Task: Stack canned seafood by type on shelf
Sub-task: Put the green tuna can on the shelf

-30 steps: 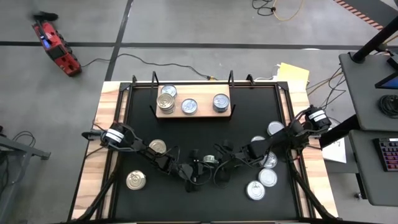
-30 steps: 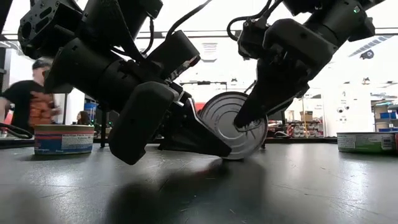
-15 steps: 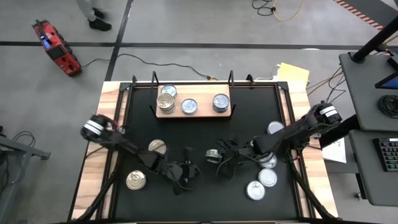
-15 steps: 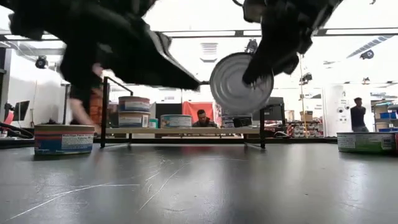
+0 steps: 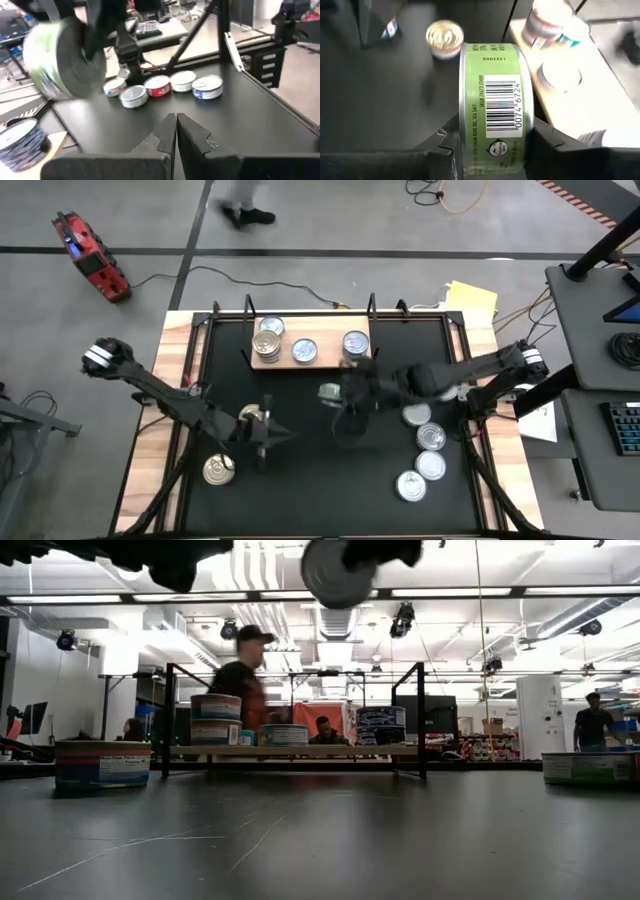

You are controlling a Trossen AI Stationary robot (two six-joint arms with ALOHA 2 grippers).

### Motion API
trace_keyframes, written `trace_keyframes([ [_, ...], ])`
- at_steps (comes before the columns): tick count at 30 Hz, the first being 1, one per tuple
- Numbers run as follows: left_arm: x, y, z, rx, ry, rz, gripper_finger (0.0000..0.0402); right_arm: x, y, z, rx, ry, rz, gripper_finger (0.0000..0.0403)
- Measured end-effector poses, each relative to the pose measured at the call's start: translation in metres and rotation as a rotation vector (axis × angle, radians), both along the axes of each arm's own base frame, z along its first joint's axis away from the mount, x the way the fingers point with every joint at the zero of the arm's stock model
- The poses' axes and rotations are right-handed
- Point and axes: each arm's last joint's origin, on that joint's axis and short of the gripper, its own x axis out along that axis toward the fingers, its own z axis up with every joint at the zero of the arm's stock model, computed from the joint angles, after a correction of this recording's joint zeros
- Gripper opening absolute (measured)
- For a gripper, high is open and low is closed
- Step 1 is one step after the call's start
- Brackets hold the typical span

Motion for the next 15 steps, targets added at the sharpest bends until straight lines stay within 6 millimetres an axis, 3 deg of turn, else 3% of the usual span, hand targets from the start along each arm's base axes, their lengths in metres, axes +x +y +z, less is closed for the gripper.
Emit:
trace_keyframes([
  [6, -0.019, 0.011, 0.005, -0.016, -0.045, 0.01, 0.0, 0.006, -0.074, 0.036, 0.056, -0.086, 0.002, 0.0129],
  [15, -0.028, 0.021, 0.012, 0.226, -0.076, 0.126, 0.0, 0.01, -0.195, 0.04, 0.15, -0.137, -0.038, 0.0129],
])
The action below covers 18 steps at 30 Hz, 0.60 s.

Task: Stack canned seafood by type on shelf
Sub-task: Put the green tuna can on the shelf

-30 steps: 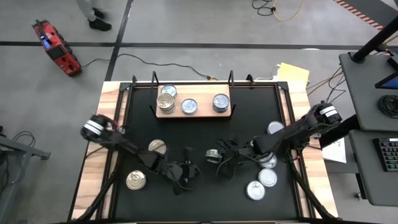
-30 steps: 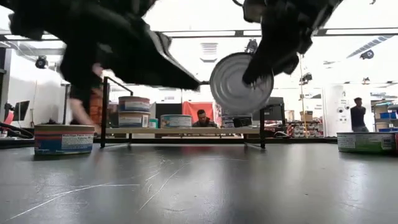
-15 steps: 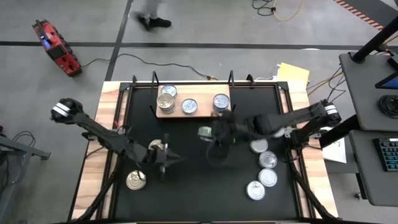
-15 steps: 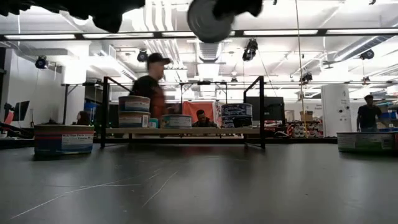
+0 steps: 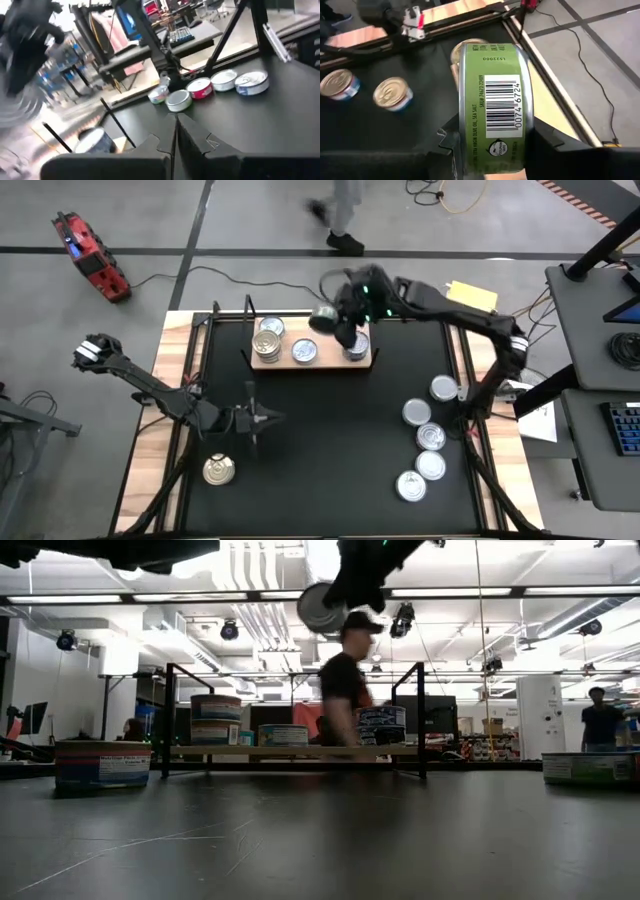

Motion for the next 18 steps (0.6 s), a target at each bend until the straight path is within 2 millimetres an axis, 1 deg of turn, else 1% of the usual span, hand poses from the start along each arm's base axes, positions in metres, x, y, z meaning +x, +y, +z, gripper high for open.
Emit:
trace_keyframes([
  [3, 0.0, 0.0, 0.0, 0.076, 0.008, 0.0, 0.0, 0.01, -0.03, -0.007, 0.001, 0.013, 0.029, 0.0129],
  [5, 0.0, 0.0, 0.0, 0.101, 0.013, -0.001, 0.0, 0.015, -0.047, -0.012, -0.001, 0.054, 0.067, 0.0129],
  [9, 0.0, 0.001, -0.002, 0.105, 0.021, 0.0, 0.0, 0.021, -0.078, -0.022, -0.022, 0.17, 0.124, 0.0129],
  [12, 0.0, 0.001, -0.004, 0.106, 0.027, 0.001, 0.0, 0.025, -0.101, -0.034, 0.028, 0.223, 0.115, 0.0129],
  [16, -0.001, 0.002, -0.006, 0.097, 0.032, 0.002, 0.0, 0.029, -0.125, -0.05, 0.127, 0.245, 0.144, 0.0129],
  [18, -0.001, 0.002, -0.008, 0.084, 0.033, 0.004, 0.0, 0.033, -0.133, -0.061, 0.148, 0.241, 0.144, 0.0129],
])
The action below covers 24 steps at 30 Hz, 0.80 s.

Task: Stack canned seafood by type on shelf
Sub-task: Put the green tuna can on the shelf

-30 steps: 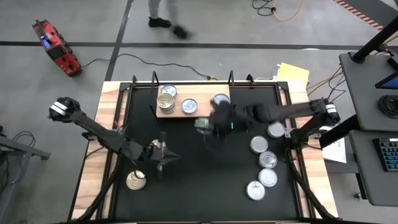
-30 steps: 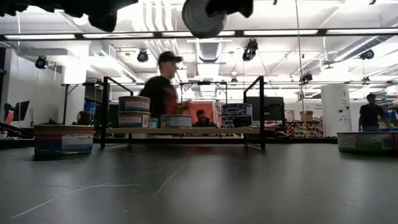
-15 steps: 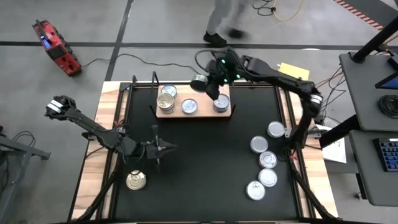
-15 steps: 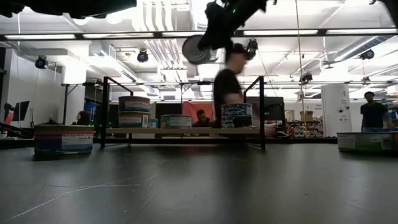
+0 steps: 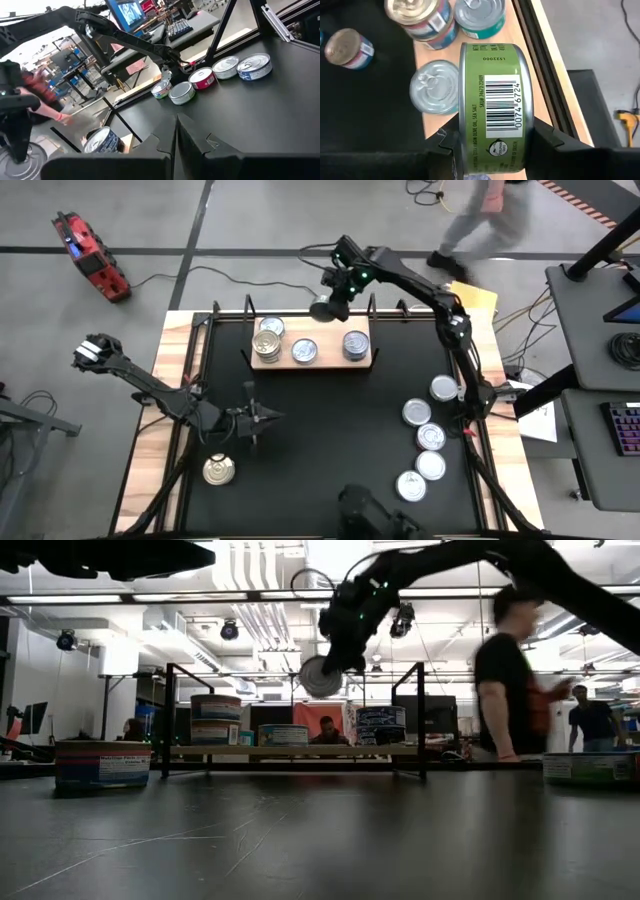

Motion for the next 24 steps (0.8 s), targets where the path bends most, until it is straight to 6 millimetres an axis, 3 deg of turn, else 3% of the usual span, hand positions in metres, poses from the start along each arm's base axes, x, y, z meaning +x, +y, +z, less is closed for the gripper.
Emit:
trace_keyframes([
  [14, -0.001, 0.001, -0.005, -0.046, 0.006, 0.013, 0.0, 0.014, -0.018, -0.053, 0.155, 0.094, -0.138, 0.0129],
  [24, -0.002, 0.001, -0.006, -0.059, 0.006, 0.014, 0.0, 0.015, -0.02, -0.058, 0.272, 0.12, -0.31, 0.0129],
])
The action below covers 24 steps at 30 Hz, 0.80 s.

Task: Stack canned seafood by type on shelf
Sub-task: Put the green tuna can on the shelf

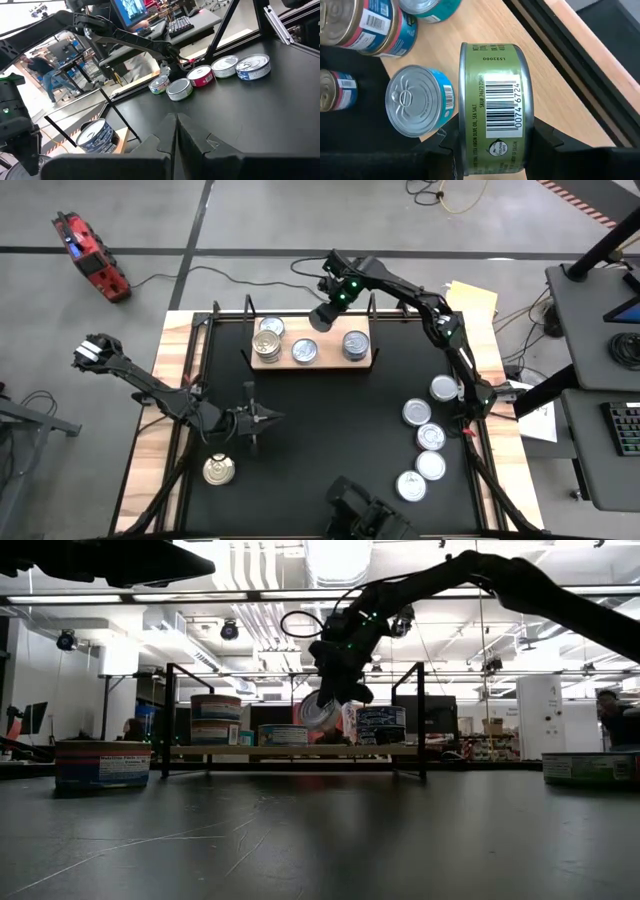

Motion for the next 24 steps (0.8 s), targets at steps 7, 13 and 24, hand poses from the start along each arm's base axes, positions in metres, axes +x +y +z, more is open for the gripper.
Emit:
trace_keyframes([
  [7, 0.0, 0.0, 0.0, 0.0, 0.001, 0.0, 0.0, 0.006, 0.002, -0.017, 0.044, 0.042, -0.031, 0.0129],
  [13, 0.0, 0.0, -0.001, -0.007, 0.002, 0.001, 0.0, 0.008, 0.0, -0.027, 0.046, 0.062, -0.031, 0.0137],
  [24, -0.001, 0.001, -0.003, -0.007, 0.008, 0.001, 0.0, 0.009, 0.0, -0.029, 0.049, 0.065, -0.03, 0.0206],
])
